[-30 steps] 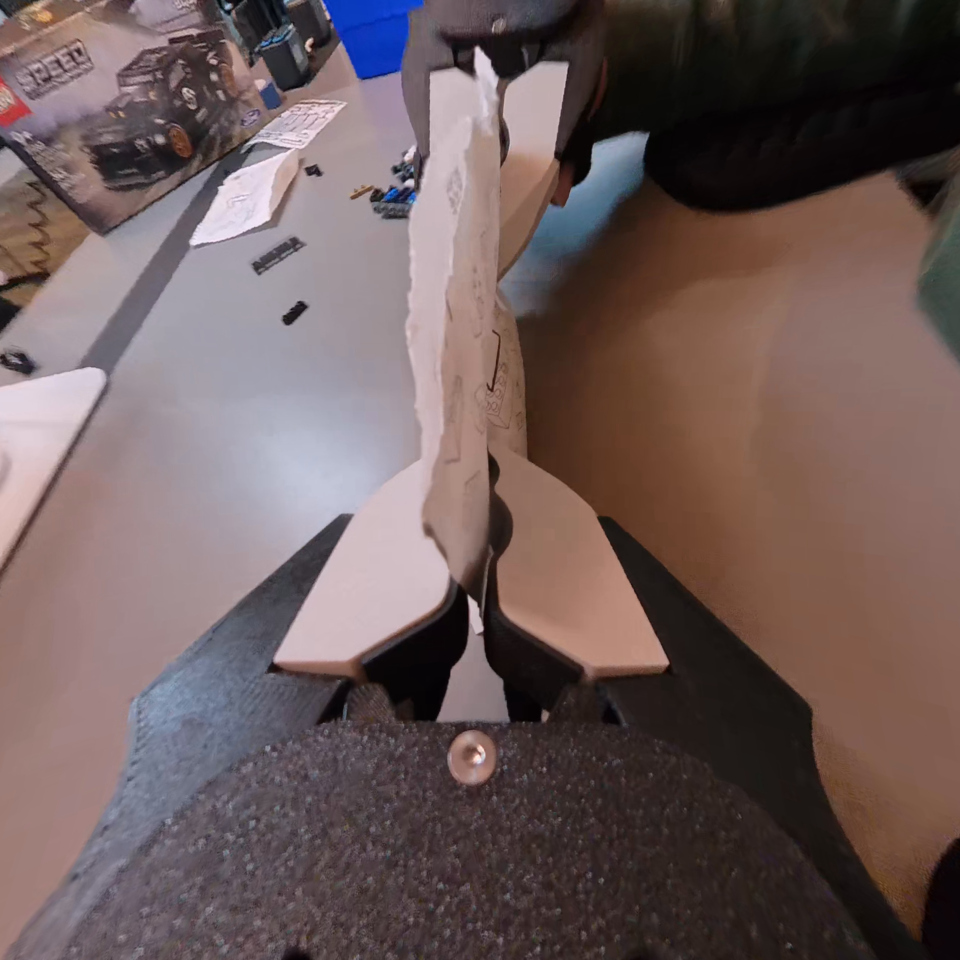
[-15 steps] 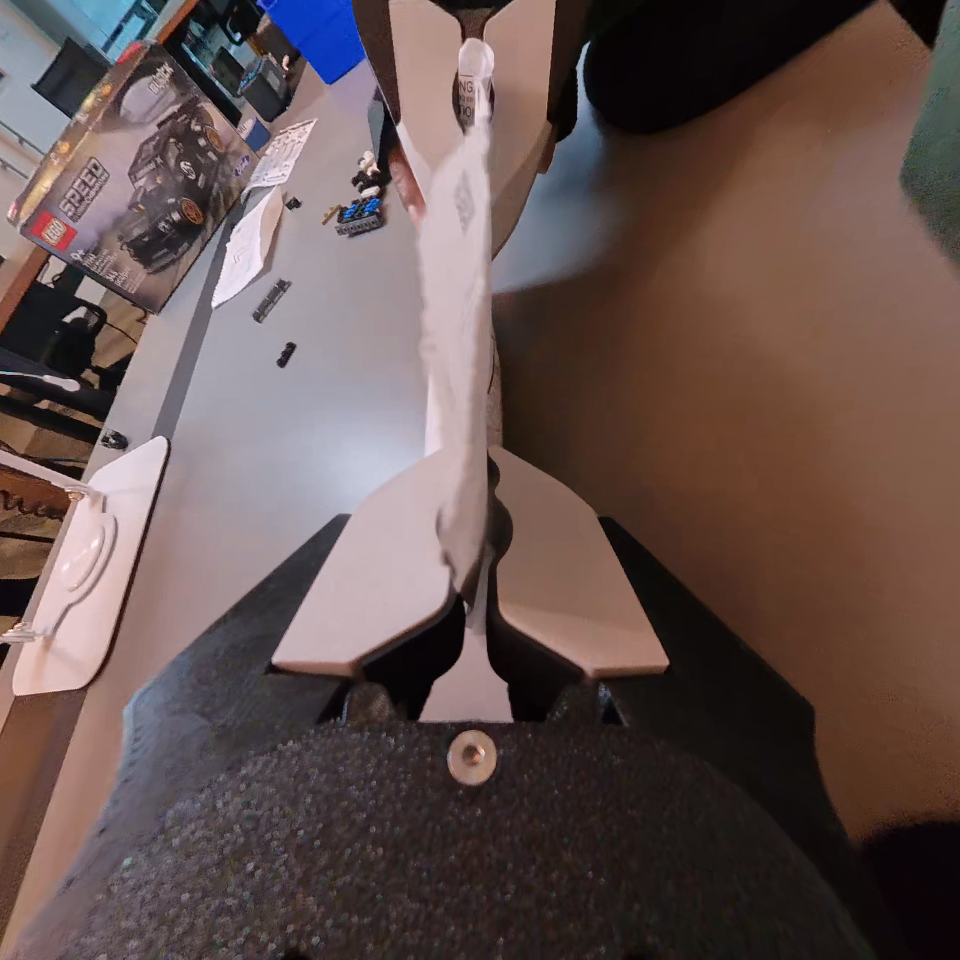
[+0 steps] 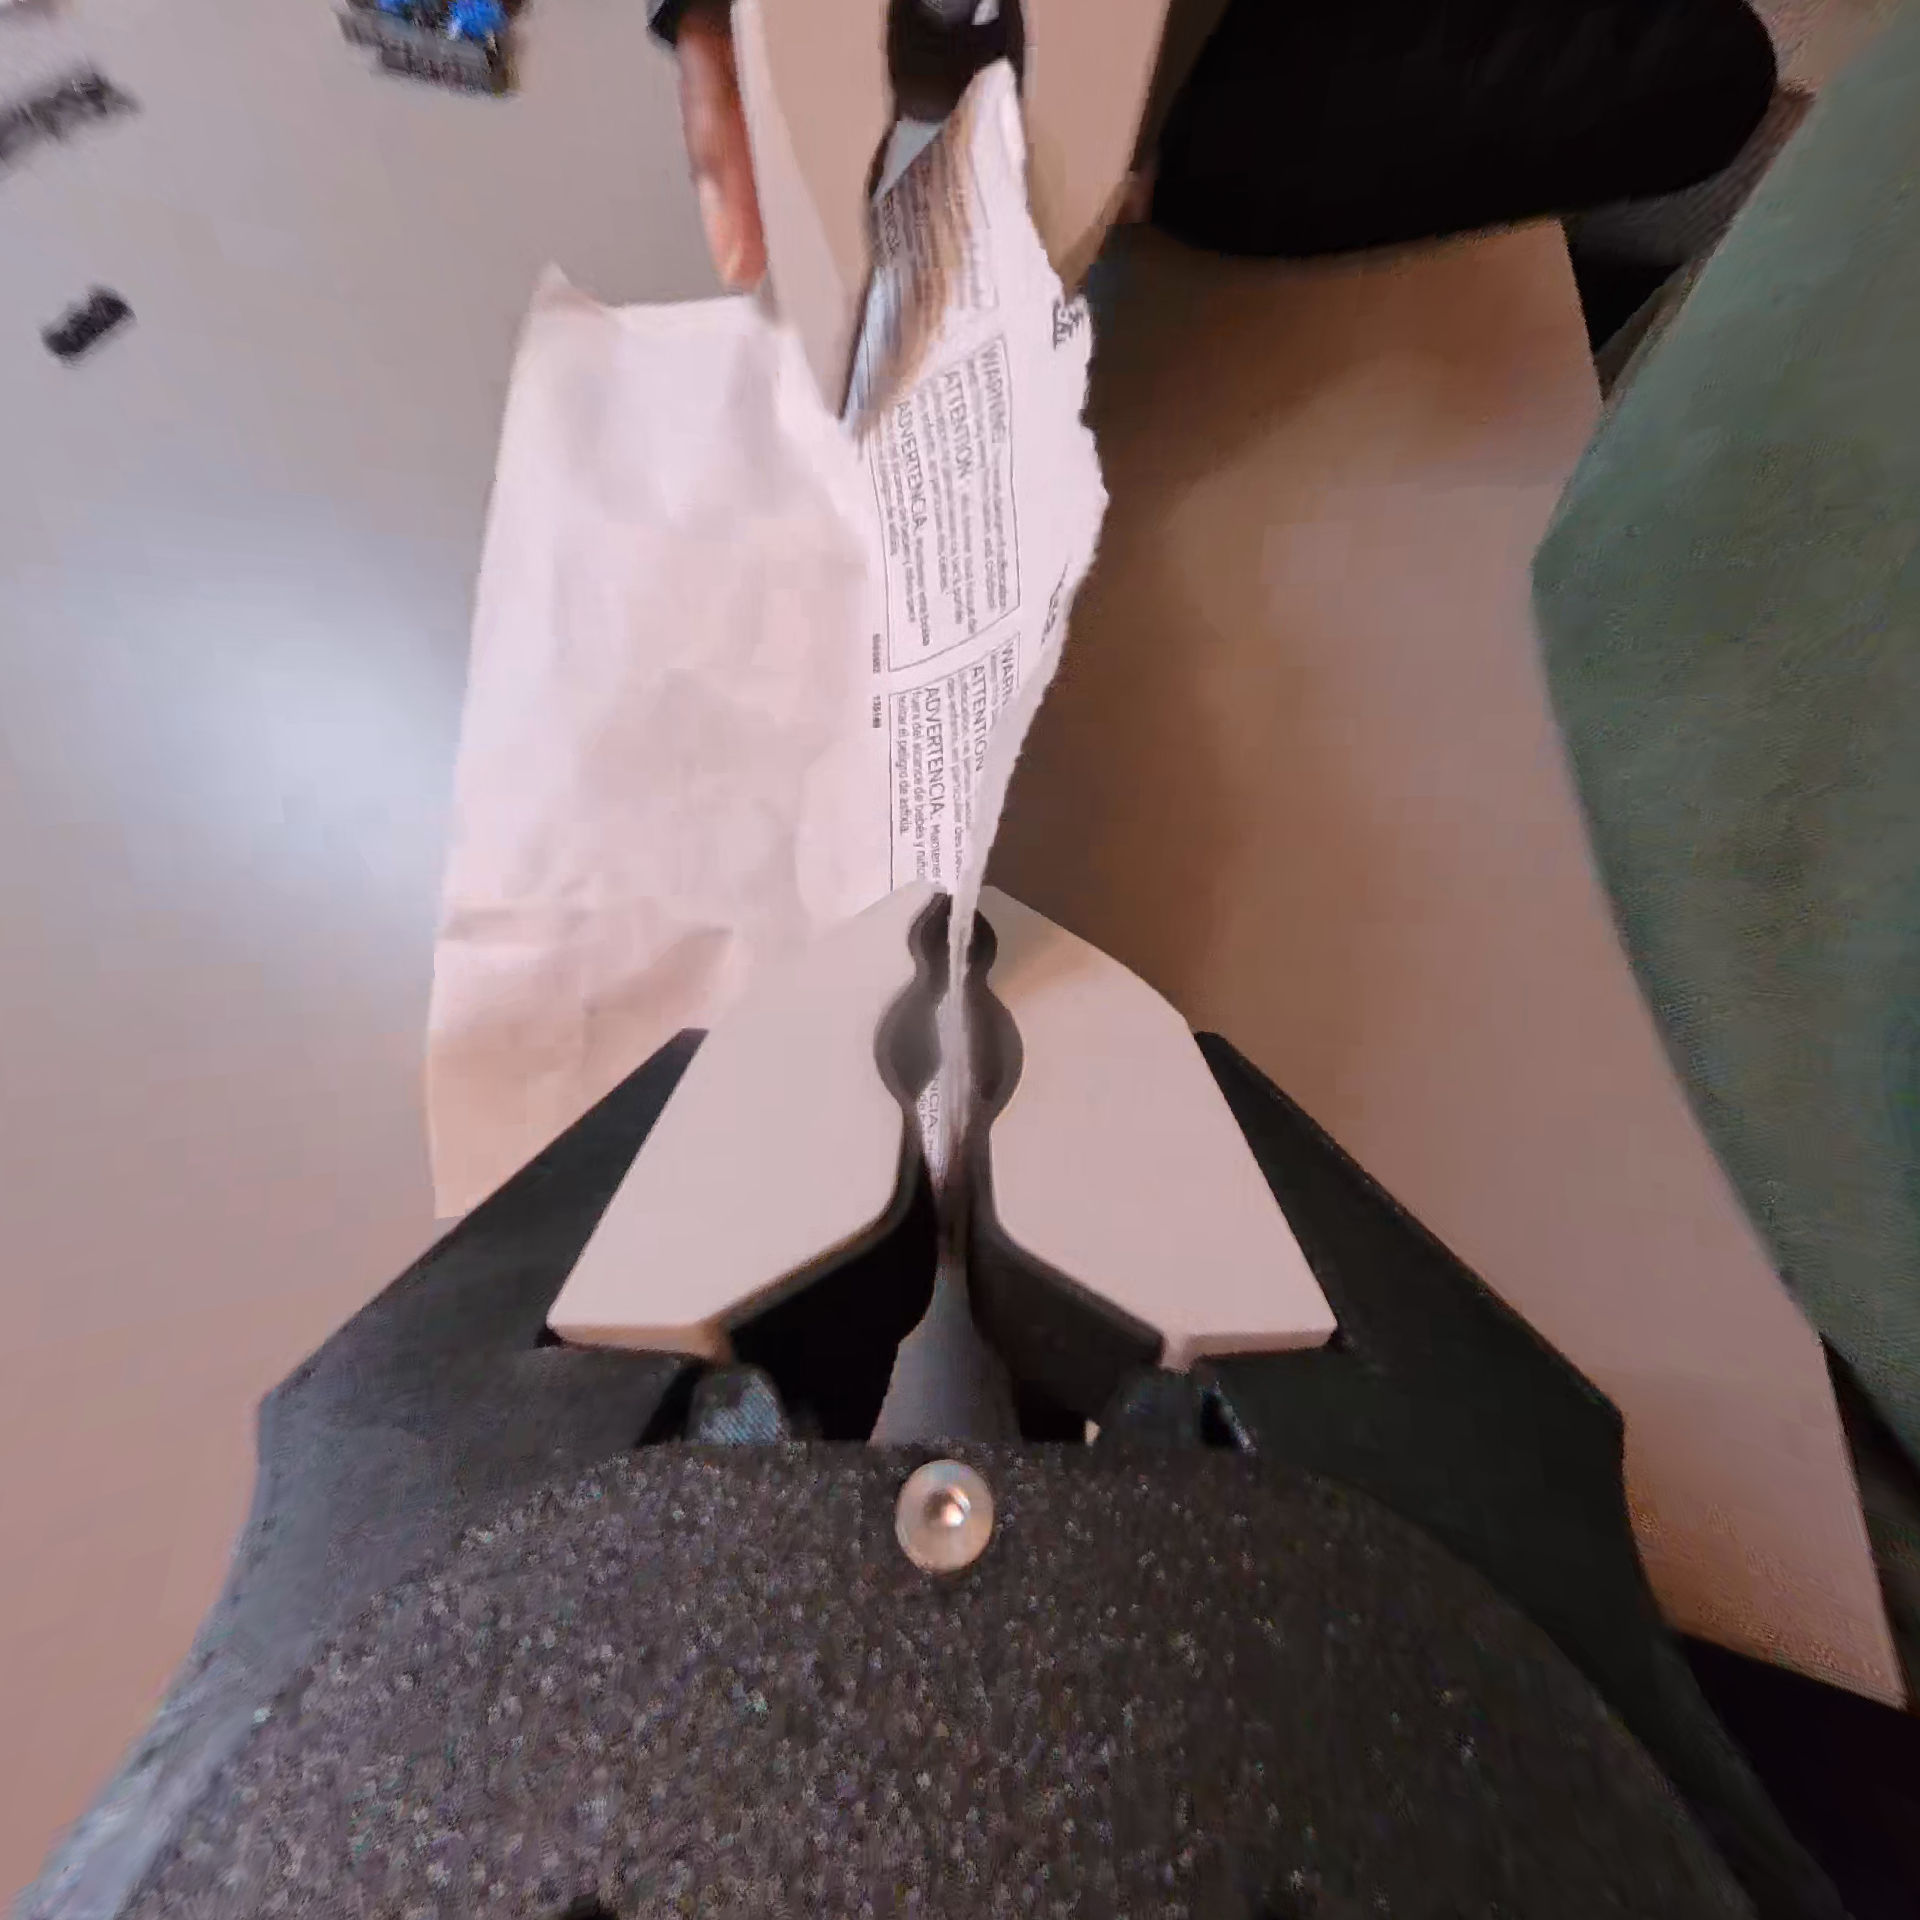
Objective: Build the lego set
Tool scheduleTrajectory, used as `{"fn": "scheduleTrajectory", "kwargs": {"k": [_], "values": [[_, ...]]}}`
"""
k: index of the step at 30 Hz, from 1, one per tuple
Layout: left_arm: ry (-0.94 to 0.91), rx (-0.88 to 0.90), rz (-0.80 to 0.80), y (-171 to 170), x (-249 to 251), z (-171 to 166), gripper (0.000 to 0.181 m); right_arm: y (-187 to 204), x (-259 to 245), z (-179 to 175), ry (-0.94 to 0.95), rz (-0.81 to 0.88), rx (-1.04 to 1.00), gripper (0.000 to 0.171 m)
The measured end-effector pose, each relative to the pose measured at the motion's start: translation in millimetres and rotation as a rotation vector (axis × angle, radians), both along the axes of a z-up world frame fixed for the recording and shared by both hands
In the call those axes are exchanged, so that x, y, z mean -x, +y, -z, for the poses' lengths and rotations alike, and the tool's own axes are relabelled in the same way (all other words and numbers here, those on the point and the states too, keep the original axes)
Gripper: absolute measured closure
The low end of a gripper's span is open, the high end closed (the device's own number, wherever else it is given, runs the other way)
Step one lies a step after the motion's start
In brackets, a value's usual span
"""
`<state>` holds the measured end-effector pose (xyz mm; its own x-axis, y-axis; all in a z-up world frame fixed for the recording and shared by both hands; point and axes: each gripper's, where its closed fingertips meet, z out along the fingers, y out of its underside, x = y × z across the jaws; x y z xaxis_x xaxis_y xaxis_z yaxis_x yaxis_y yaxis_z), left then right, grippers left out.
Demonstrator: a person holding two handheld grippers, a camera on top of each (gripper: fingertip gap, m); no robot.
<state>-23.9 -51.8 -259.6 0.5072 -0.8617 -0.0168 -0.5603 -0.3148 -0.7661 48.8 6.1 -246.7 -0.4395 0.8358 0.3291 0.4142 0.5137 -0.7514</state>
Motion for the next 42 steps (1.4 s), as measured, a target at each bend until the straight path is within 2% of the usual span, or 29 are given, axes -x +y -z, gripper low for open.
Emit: {"fn": "scheduleTrajectory", "kwargs": {"k": [4, 5, 8, 11, 13, 16, 19, 21, 24, 29, 31, 34, 35, 38, 42], "values": [[-0.101, 0.156, -0.022, -4.0, -0.2, 4.9, 0.18, -10.2, -3.8, -2.2, 0.014, 0.008, -0.04, 0.165], [-0.127, 0.209, -0.022, -6.1, -0.2, 6.0, 0.18, -14.0, -4.9, 0.2, -0.01, 0.008, 0.007, 0.168], [-0.236, 0.332, -0.071, -1.4, 5.0, 3.9, 0.181, -17.4, -6.0, 7.2, -0.156, 0.095, 0.344, 0.171], [-0.306, 0.396, -0.13, 4.0, 11.1, 1.5, 0.181, -25.1, -12.0, 9.8, -0.408, 0.177, 0.726, 0.171], [-0.339, 0.371, -0.197, 11.9, 19.0, -2.8, 0.174, -23.9, -13.1, 11.2, -0.471, 0.212, 0.809, 0.171], [-0.473, 0.339, -0.255, 20.7, 21.1, -22.6, 0.178, -30.8, -14.3, 11.5, -0.538, 0.203, 0.913, 0.171], [-0.372, 0.36, -0.29, 19.5, 25.1, -7.5, 0.181, -31.6, -12.6, 6.6, -0.543, 0.203, 1.022, 0.171], [-0.368, 0.468, -0.329, 15.6, 24.5, 2.6, 0.18, -32.9, -14.0, 2.8, -0.553, 0.199, 1.089, 0.171], [-0.368, 0.602, -0.34, 10.4, 22.1, 9.4, 0.18, -32.9, -15.6, 7.4, -0.575, 0.232, 1.06, 0.171], [-0.177, 0.607, -0.323, 8.3, 24.6, 18.0, 0.18, -12.6, -14.4, 13.2, -0.523, 0.333, 0.884, 0.167], [-0.156, 0.609, -0.315, 8.2, 25.1, 18.2, 0.18, -3.3, -13.9, 13.3, -0.465, 0.333, 0.782, 0.163], [-0.155, 0.606, -0.304, 8.1, 25.2, 18.3, 0.18, -0.7, -10.5, 15.6, -0.408, 0.307, 0.646, 0.168], [-0.157, 0.606, -0.301, 8.0, 25.1, 18.3, 0.18, -3.1, -11.7, 16.1, -0.416, 0.285, 0.645, 0.171], [-0.184, 0.609, -0.295, 8.4, 24.9, 17.3, 0.18, -15.2, -18.2, 18.3, -0.574, 0.28, 0.855, 0.171], [-0.238, 0.614, -0.328, 8.8, 22.7, 12.8, 0.18, -29.8, -23.0, 29.0, -0.696, 0.291, 0.881, 0.171]]}}
